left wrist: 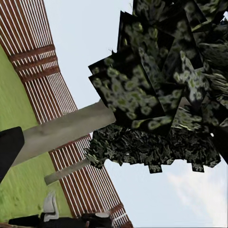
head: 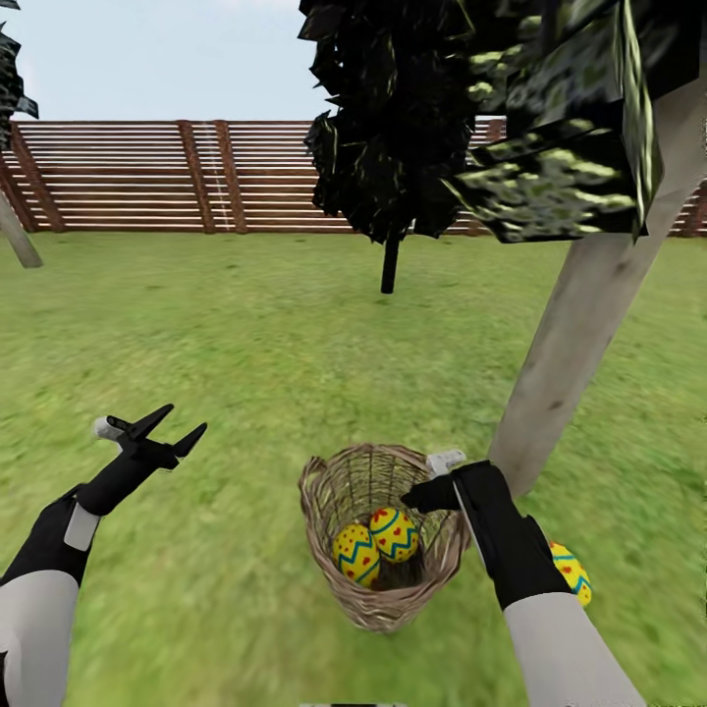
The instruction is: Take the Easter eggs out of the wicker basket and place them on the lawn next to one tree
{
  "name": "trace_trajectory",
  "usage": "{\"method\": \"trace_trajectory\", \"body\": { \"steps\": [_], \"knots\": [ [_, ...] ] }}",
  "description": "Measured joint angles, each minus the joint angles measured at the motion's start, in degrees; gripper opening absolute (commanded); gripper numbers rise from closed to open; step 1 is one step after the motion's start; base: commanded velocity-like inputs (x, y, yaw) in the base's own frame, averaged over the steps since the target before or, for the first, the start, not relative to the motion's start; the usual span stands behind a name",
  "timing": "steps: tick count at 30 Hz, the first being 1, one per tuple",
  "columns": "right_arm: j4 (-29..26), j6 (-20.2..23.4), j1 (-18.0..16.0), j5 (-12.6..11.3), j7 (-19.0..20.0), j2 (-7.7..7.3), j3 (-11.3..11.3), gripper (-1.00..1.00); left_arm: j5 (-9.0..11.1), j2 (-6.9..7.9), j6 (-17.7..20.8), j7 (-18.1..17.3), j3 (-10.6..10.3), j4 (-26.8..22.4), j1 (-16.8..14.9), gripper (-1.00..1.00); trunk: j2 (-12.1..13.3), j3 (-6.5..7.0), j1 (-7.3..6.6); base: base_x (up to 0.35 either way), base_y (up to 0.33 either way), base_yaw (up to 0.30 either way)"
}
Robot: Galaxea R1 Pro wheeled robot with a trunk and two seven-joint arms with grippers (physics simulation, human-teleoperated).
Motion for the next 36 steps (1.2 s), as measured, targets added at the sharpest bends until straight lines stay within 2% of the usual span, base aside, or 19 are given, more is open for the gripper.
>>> {"method": "trace_trajectory", "body": {
  "steps": [5, 20, 21, 25, 26, 30, 36],
  "knots": [
    [2.00, -0.01, -0.02, -0.15, -3.44, 0.02, 0.01, 1.00, 0.03, 0.07, -0.17, 0.01, 0.04, -0.07, 0.01, 1.00, 0.00, 0.00, 0.01, 0.157, 0.189, -0.089],
    [4.41, 0.00, -0.02, -0.06, -3.58, -0.03, 0.31, 1.00, 0.00, 0.10, -0.18, 0.02, 0.06, -0.01, 0.04, 1.00, 0.00, 0.00, 0.02, 0.006, 0.007, -0.002],
    [4.43, 0.01, -0.02, -0.07, -3.52, -0.04, 0.89, 1.00, 0.00, 0.10, -0.17, 0.02, 0.06, -0.01, 0.03, 1.00, 0.00, 0.00, 0.02, 0.000, 0.000, 0.000],
    [4.34, 0.02, -0.03, -0.36, -3.41, -0.10, 8.25, 1.00, -0.02, 0.10, -0.15, 0.02, 0.03, 0.00, 0.02, 1.00, -0.05, -0.88, 0.13, 0.000, 0.000, 0.000],
    [4.29, 0.01, -0.06, -0.28, -3.41, -0.09, 9.03, 1.00, -0.02, 0.10, -0.15, 0.02, 0.03, 0.00, 0.02, 1.00, -0.06, -1.10, 0.15, 0.000, 0.000, 0.000],
    [4.18, 0.00, -0.75, -0.23, -3.37, -0.07, 10.20, 1.00, 0.00, 0.10, -0.15, 0.02, 0.06, 0.00, 0.01, 1.00, -0.10, -1.55, 0.20, 0.000, 0.000, 0.000],
    [4.20, -0.06, -2.29, -0.22, -3.19, -0.05, 10.43, 1.00, 0.00, 0.10, -0.15, 0.02, 0.06, 0.00, 0.03, 1.00, -0.15, -2.44, 0.30, 0.000, 0.000, 0.000]
  ]
}}
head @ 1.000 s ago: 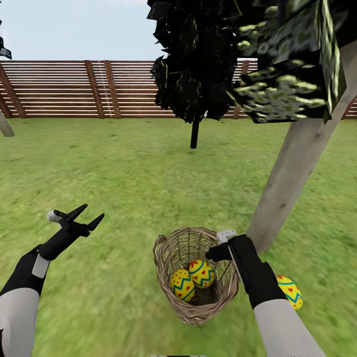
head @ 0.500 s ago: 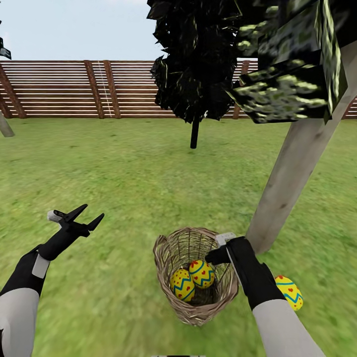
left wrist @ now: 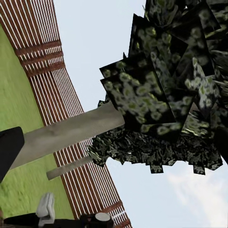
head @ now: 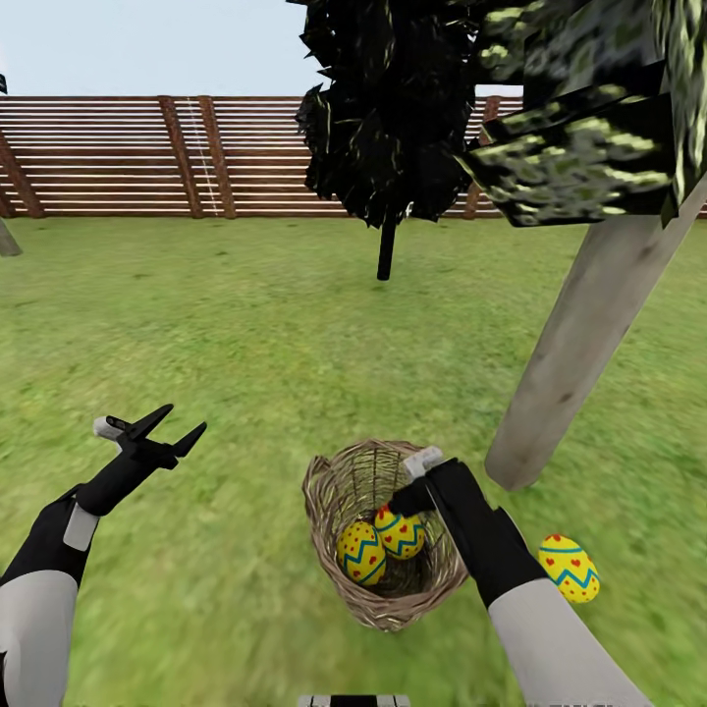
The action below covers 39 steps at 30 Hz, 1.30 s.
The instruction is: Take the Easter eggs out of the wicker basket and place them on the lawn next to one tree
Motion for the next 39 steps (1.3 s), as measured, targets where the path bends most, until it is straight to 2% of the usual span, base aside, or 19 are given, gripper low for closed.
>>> {"method": "trace_trajectory", "body": {
  "steps": [7, 11, 16, 18, 23, 28, 32, 36, 39],
  "knots": [
    [0.02, -0.08, -1.39, -0.14, -0.06, -0.01, 0.02, 1.00, 0.00, 0.00, 0.00, 0.00, 0.00, 0.00, 0.00, 1.00, 0.00, 0.00, 0.00, 0.000, 0.000, 0.000],
    [0.25, -0.53, -1.49, 0.62, -0.70, -0.07, 0.16, 1.00, 0.00, 0.00, 0.00, 0.00, 0.02, 0.00, -0.02, 1.00, 0.00, 0.00, 0.00, 0.000, 0.000, 0.000],
    [4.36, -0.82, -1.50, 1.97, -2.81, -0.33, 1.80, 1.00, -0.02, -0.07, 0.01, 0.00, 0.00, 0.00, -0.01, 1.00, -0.05, -0.88, 0.11, 0.000, 0.000, 0.000],
    [6.40, -1.34, -1.51, 2.96, -4.90, -0.42, 2.02, 1.00, -0.01, -0.08, 0.00, 0.00, 0.00, 0.00, -0.02, 1.00, -0.05, -0.89, 0.10, 0.000, 0.000, 0.000],
    [8.18, -4.57, -1.51, 5.77, -8.59, -0.45, 2.19, 1.00, -0.02, -0.09, 0.01, 0.00, 0.00, 0.00, 0.02, 1.00, -0.10, -1.77, 0.21, 0.000, 0.000, 0.000],
    [9.62, -7.76, -1.51, 7.38, -9.25, -0.45, 2.36, 1.00, -0.01, -0.09, 0.00, 0.00, 0.00, 0.02, -0.01, 1.00, -0.17, -2.88, 0.34, 0.000, 0.000, 0.000],
    [9.67, -10.71, -1.51, 7.82, -9.30, -0.45, 3.73, 1.00, 0.00, -0.09, 0.00, 0.00, 0.00, 0.09, -0.02, 1.00, -0.17, -2.88, 0.33, 0.000, 0.000, 0.000],
    [9.64, -11.58, -1.49, 7.83, -9.28, -0.40, 5.82, 1.00, -0.03, -0.09, 0.00, 0.00, 0.00, 0.18, -0.01, 1.00, -0.17, -2.88, 0.34, 0.000, 0.000, 0.000],
    [9.50, -11.74, -1.45, 7.81, -9.24, -0.24, 6.45, 1.00, -0.08, -0.09, 0.00, 0.00, 0.00, 0.25, 0.00, 1.00, -0.18, -2.88, 0.33, 0.000, 0.000, 0.000]
  ]
}}
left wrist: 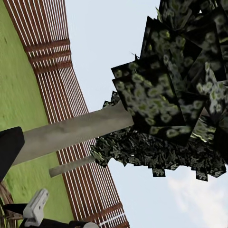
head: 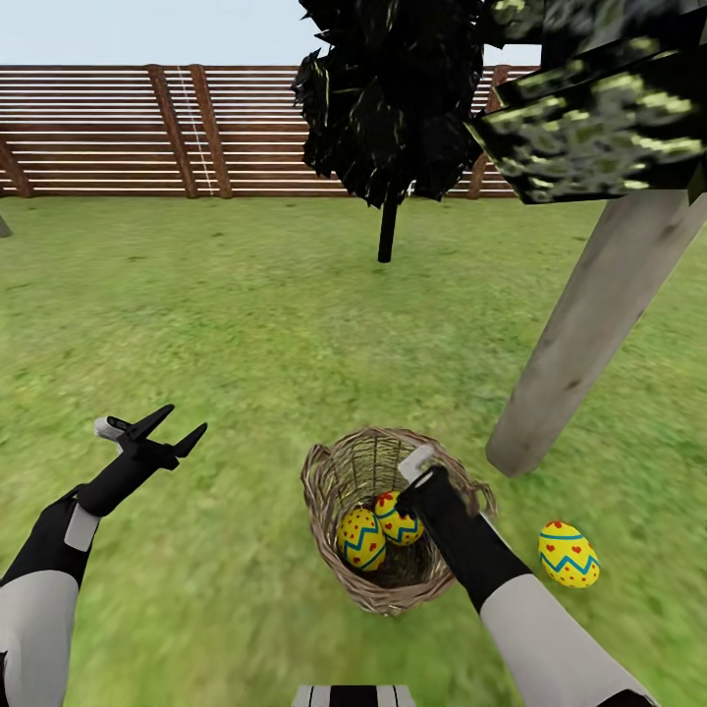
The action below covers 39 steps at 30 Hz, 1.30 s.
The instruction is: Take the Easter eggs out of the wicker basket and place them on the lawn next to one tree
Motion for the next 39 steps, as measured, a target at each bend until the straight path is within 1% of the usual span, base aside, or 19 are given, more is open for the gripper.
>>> {"method": "trace_trajectory", "body": {
  "steps": [3, 6, 9, 11, 13, 14, 16, 19, 22, 32, 39],
  "knots": [
    [0.14, -0.42, 0.02, -0.03, 0.01, 0.04, 0.29, 1.00, -0.02, -0.08, 0.00, 0.00, 0.00, -0.05, 0.01, 1.00, -0.04, -0.66, 0.08, 0.000, 0.000, 0.000],
    [0.24, -0.59, 0.02, -0.09, 0.06, 0.05, 0.30, 1.00, -0.01, -0.27, 0.00, 0.00, 0.00, -0.04, -0.01, 1.00, -0.04, -0.66, 0.08, 0.000, 0.000, 0.000],
    [0.34, -0.92, 0.03, -0.03, 0.03, 0.05, 0.36, 1.00, -0.05, -0.34, -0.02, 0.00, 0.00, -0.11, 0.00, 1.00, -0.08, -1.32, 0.16, 0.000, 0.000, 0.000],
    [0.52, -2.31, 0.02, 0.05, 0.02, 0.06, 0.38, 1.00, -0.03, -0.34, -0.02, 0.00, 0.00, -0.12, -0.01, 1.00, -0.09, -1.55, 0.18, 0.000, 0.000, 0.000],
    [1.48, -5.14, 0.02, 0.17, 0.02, 0.06, 0.39, 1.00, -0.02, -0.32, 0.00, 0.00, 0.02, -0.08, 0.00, 1.00, -0.09, -1.55, 0.18, 0.000, 0.000, 0.000],
    [1.80, -5.81, 0.02, 0.20, 0.02, 0.05, 0.39, 1.00, -0.03, -0.32, 0.00, 0.00, 0.01, -0.08, 0.00, 1.00, -0.10, -1.77, 0.21, 0.000, 0.000, 0.000],
    [2.25, -6.70, 0.02, 0.18, 0.02, 0.01, 0.39, 1.00, -0.02, -0.31, 0.00, 0.00, 0.00, -0.13, -0.01, 1.00, -0.13, -2.21, 0.26, 0.000, 0.000, 0.000],
    [2.42, -7.98, 0.02, 0.10, 0.02, -0.01, 0.46, 1.00, -0.01, -0.29, -0.01, 0.00, 0.05, -0.04, -0.02, 1.00, -0.13, -2.22, 0.26, 0.000, 0.000, 0.000],
    [2.47, -9.12, 0.02, 0.08, 0.03, 0.04, 0.56, 1.00, -0.04, -0.27, 0.00, 0.00, 0.01, -0.17, 0.00, 1.00, -0.17, -2.88, 0.34, 0.000, 0.000, 0.000],
    [2.54, -9.55, 0.02, 0.25, -0.04, -0.02, 0.87, 1.00, -0.02, -0.26, 0.00, 0.00, 0.00, -0.25, -0.01, 1.00, -0.31, -5.09, 0.60, 0.000, 0.000, 0.000],
    [2.24, -9.55, 0.02, 0.27, -0.44, -0.35, 0.84, 1.00, -0.04, -0.35, -0.07, 0.00, 0.00, -0.25, 0.00, 1.00, -0.40, -6.64, 0.78, 0.000, 0.000, 0.000]
  ]
}}
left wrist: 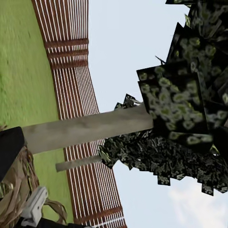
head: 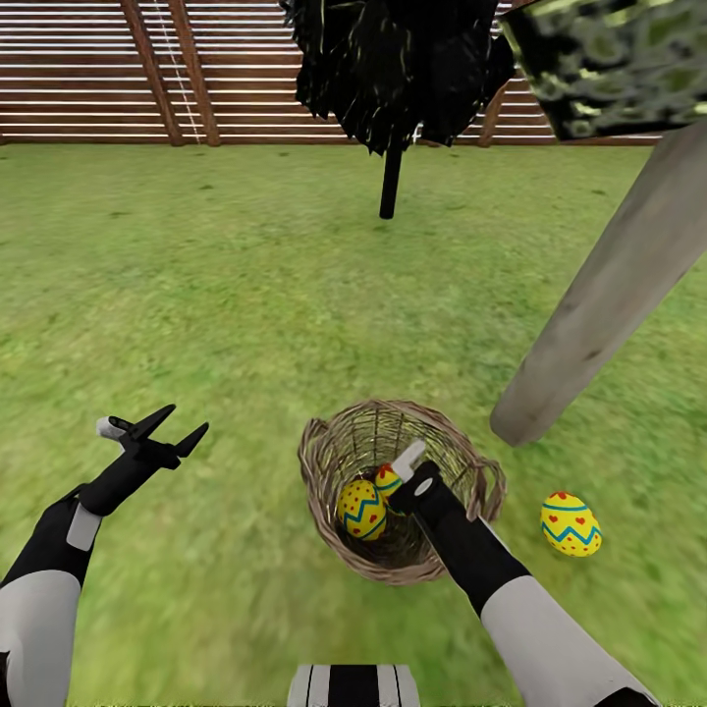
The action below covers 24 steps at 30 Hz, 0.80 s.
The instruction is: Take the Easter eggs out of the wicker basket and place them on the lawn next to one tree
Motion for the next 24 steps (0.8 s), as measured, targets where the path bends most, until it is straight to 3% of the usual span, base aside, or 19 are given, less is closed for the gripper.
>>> {"method": "trace_trajectory", "body": {
  "steps": [9, 16, 24],
  "knots": [
    [-0.44, 0.12, -0.02, 0.00, -0.05, -0.03, 0.00, 1.00, 0.03, 0.00, -0.01, 0.00, 0.08, 0.17, -0.01, 1.00, -0.02, -0.23, 0.02, 0.009, 0.000, 0.000],
    [-0.41, 0.44, -0.01, -0.07, 0.42, 0.12, 0.00, 1.00, 0.03, 0.00, 0.00, 0.00, 0.03, 0.34, 0.02, 1.00, -0.02, -0.23, -0.01, 0.246, 0.000, 0.000],
    [-0.51, 0.70, 0.00, -0.17, 0.78, 0.14, -0.07, 1.00, 0.12, 0.00, -0.01, 0.00, 0.09, 0.44, 0.04, 1.00, -0.02, -0.23, 0.02, 0.035, 0.000, 0.000]
  ]
}}
